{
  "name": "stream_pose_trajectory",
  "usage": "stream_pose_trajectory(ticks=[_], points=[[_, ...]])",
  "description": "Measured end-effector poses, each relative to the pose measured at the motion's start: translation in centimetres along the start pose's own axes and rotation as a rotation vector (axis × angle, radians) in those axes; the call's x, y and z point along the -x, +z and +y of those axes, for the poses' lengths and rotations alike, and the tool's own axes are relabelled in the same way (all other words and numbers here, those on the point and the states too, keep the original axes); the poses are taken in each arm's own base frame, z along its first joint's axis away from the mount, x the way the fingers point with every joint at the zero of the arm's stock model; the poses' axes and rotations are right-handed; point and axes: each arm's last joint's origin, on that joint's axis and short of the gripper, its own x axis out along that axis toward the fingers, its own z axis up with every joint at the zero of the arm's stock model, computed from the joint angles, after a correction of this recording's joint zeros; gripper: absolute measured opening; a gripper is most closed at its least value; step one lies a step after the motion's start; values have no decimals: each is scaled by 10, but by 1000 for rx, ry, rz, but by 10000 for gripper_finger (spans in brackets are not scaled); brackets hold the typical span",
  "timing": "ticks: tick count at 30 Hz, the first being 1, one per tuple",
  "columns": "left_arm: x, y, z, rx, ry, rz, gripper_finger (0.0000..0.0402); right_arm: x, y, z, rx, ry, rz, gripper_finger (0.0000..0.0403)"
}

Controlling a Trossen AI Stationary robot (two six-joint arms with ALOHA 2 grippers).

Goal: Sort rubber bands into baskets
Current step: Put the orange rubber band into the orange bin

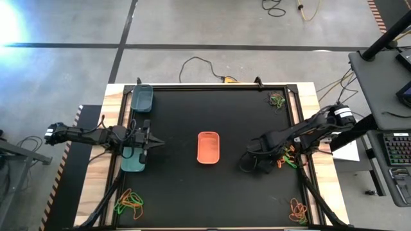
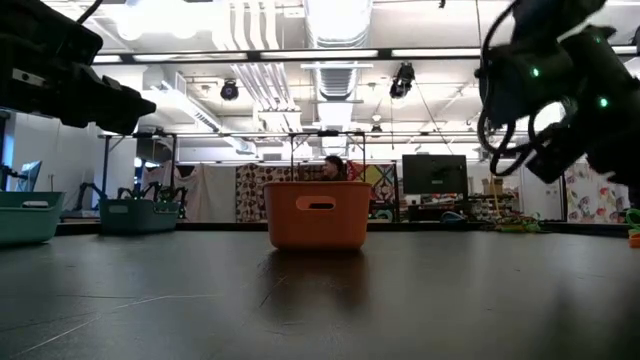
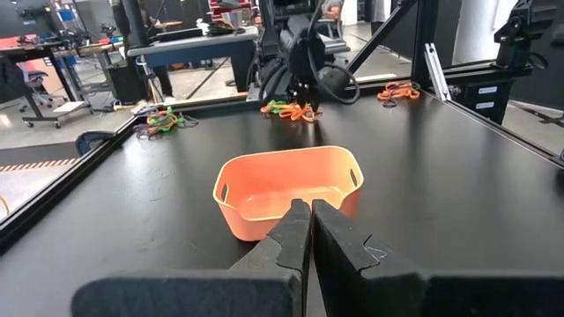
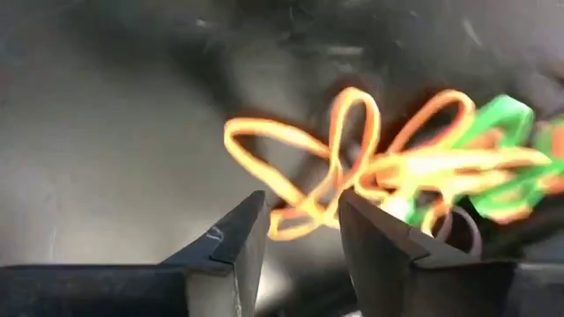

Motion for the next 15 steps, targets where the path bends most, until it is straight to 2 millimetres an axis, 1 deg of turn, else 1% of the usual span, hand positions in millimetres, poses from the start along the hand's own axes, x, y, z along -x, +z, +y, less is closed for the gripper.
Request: stream_pose_trajectory(ticks=[3, 15], points=[[0, 0, 0, 0, 0, 0, 0, -7, 2, 0, 0, 36, -21, 130], [0, 0, 0, 0, 0, 0, 0, -8, 6, 4, -10, 60, -52, 79]])
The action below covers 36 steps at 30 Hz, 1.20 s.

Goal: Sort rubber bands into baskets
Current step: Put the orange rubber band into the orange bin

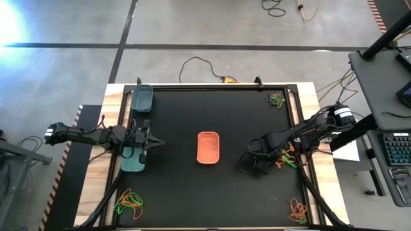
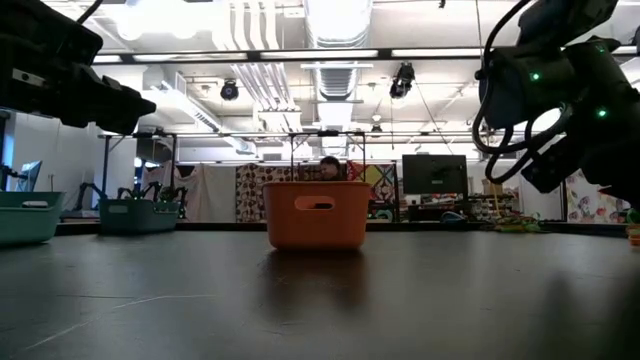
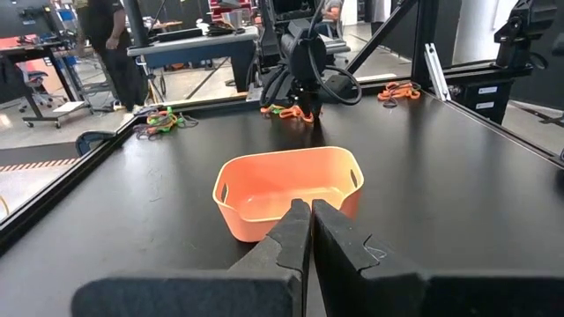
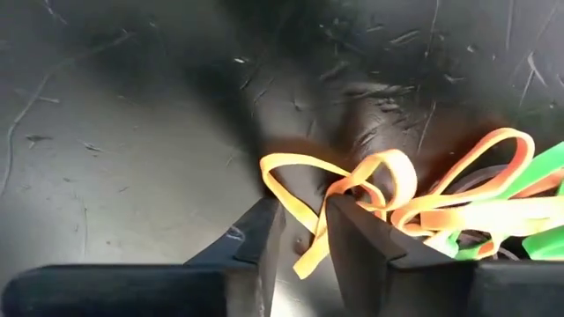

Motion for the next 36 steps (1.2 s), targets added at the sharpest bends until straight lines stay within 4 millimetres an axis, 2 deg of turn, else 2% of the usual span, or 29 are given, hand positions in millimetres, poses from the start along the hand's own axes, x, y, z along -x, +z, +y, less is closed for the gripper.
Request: stream_pose_trajectory(ticks=[6, 12, 17, 22, 26, 34, 36], points=[[0, 8, 2, 55, 31, -78, 0, 7, 2, 4, -10, 6, -32, 53], [3, 23, 3, 352, 9, -248, 0, 14, 1, 6, -42, 12, -28, 51], [5, 29, 4, 534, -23, -313, 0, 21, -4, 4, -84, 8, 3, 71], [4, 28, 5, 518, 14, -307, 0, 18, -8, -1, -82, -1, 60, 95], [3, 27, 5, 539, 17, -295, 0, 12, -9, -4, -87, -15, 78, 100], [-1, 25, 5, 537, 44, -258, 0, -2, -11, -13, -80, -30, 96, 68], [-1, 33, 6, 524, 49, -251, 2, -3, -10, -12, -69, -15, 86, 54]])
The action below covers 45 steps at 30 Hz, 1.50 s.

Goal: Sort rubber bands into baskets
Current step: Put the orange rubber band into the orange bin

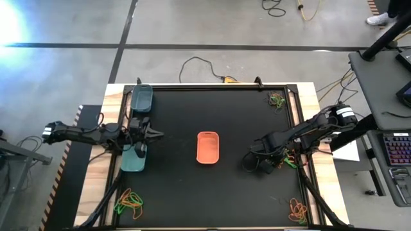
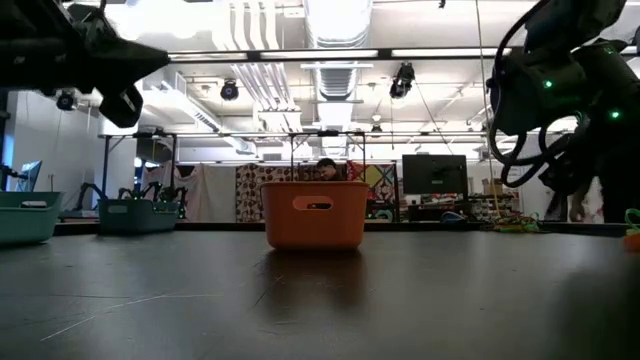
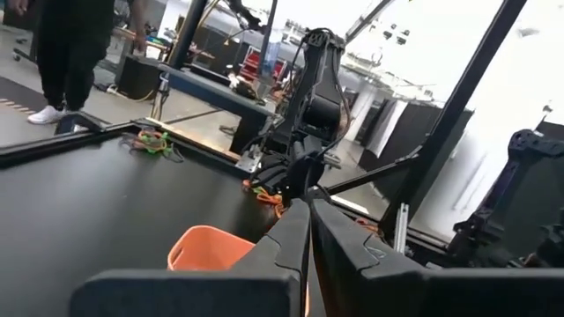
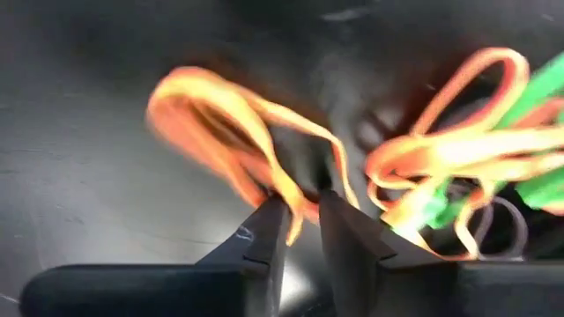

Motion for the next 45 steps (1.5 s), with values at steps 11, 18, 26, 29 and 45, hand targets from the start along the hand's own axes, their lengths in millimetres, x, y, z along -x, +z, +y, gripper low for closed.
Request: stream_pose_trajectory(ticks=[11, 18, 26, 29, 45], points=[[-7, 50, -20, -117, 191, 260, 54, 41, 0, 20, 41, 14, -102, 9], [-3, 75, -28, -149, 245, 269, 124, 88, 2, 45, 72, 91, -290, 9], [-2, 78, -30, -147, 211, 277, 162, 152, 27, 98, 237, 159, -683, 9], [-3, 77, -31, -119, 171, 295, 161, 156, 53, 119, 367, 65, -754, 9], [7, 76, -33, -61, 77, 340, 155, 141, 154, 179, 741, -178, -756, 9]])
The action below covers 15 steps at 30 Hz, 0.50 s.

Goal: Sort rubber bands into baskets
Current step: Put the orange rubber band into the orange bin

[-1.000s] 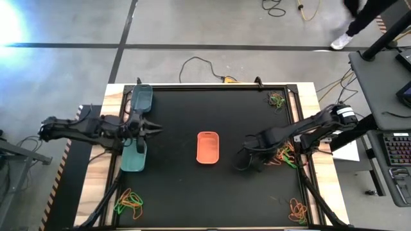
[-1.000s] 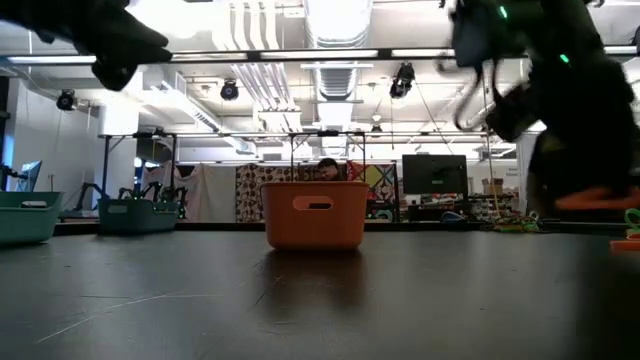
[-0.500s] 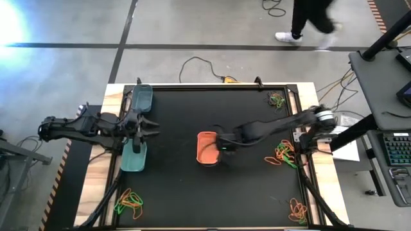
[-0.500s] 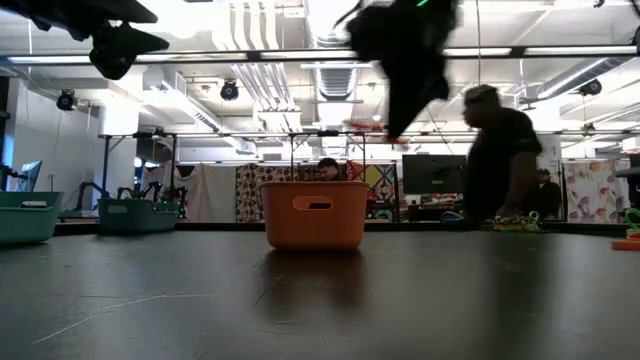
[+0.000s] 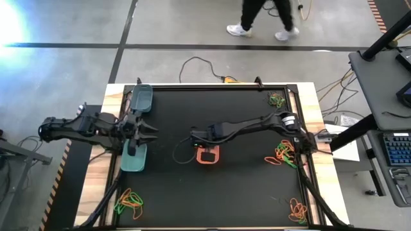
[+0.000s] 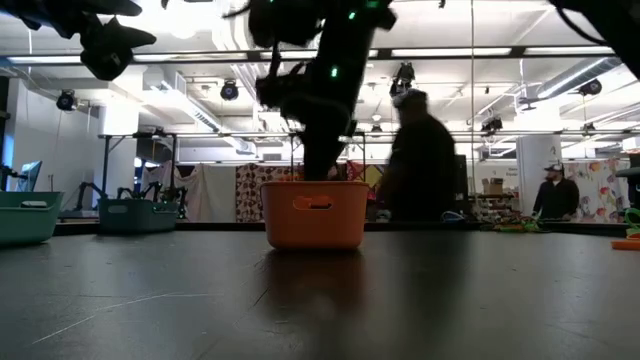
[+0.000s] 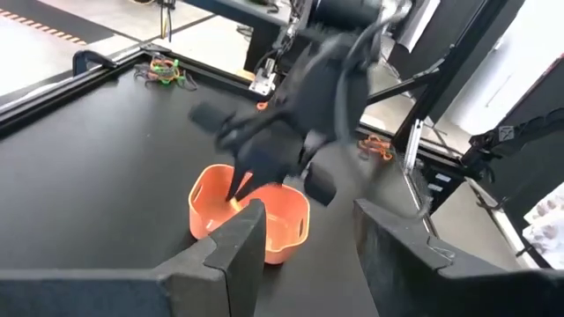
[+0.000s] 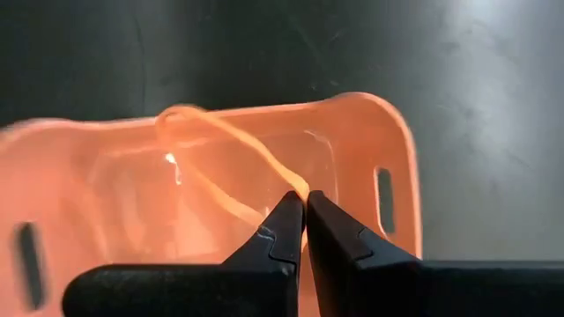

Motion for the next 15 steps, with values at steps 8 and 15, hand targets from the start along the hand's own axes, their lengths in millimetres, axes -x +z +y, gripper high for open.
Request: stream_pose_trajectory(ticks=[8, 15], points=[[6, 0, 1, 2, -7, -17, 155, -30, 4, 8, 73, 98, 54, 13], [6, 0, 1, 0, -6, -15, 155, -35, -3, 4, 34, 107, 122, 63]])
